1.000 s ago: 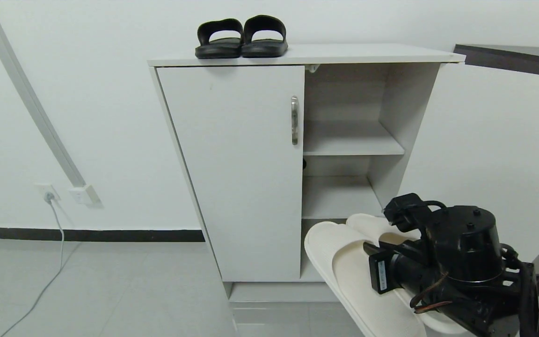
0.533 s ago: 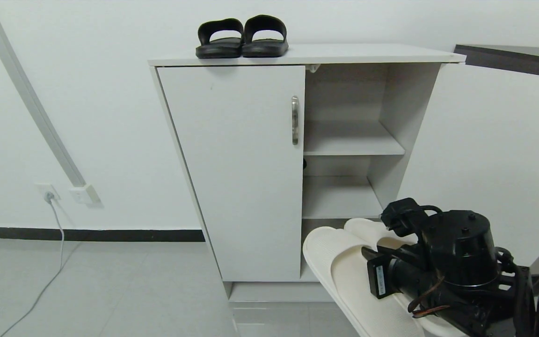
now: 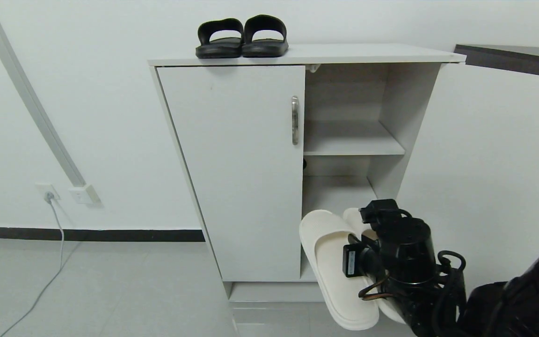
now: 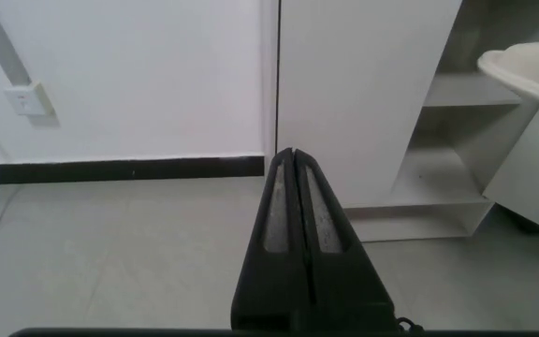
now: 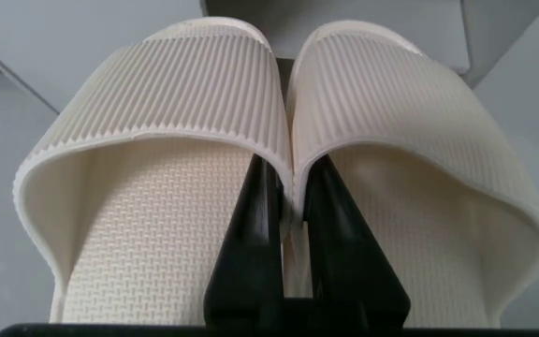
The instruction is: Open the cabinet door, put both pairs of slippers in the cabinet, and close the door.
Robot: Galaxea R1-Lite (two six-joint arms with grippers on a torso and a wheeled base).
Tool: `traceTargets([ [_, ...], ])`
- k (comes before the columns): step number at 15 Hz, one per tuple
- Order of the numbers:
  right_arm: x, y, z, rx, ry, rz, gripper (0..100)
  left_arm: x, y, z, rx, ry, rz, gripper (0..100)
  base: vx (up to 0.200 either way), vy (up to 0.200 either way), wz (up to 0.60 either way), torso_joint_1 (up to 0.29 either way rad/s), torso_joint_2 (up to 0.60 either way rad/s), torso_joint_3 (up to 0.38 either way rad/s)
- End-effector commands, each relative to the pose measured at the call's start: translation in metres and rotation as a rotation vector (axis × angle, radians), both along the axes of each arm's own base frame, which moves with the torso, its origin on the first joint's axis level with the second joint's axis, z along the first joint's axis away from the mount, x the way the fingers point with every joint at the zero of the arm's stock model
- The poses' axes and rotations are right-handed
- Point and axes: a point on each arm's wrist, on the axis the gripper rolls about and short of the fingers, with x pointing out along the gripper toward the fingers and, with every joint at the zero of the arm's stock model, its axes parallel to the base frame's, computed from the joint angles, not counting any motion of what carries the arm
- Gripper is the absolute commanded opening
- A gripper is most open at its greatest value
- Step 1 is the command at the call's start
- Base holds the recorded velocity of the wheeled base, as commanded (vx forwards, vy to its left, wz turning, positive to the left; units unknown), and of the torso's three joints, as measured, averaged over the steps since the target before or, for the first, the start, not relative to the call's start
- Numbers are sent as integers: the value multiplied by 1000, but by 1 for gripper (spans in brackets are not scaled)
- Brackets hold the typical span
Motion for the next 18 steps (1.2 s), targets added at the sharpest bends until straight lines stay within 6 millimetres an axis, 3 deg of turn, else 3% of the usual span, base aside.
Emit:
traceTargets([
  [1,13,13,-23,-37,33,-16,0,0,0,0,-1,3,0,0,0,0,0,0,0,0],
  [5,20,15,-32,-50,43,-34,0,0,0,0,1,3,0,0,0,-200,0,2,0,4],
  [10,32,6,-39,-71,47,-108,0,0,0,0,1,3,0,0,0,0,0,0,0,0],
  [18,37,11,-50,-70,40,-105,0,0,0,0,1,3,0,0,0,0,0,0,0,0],
])
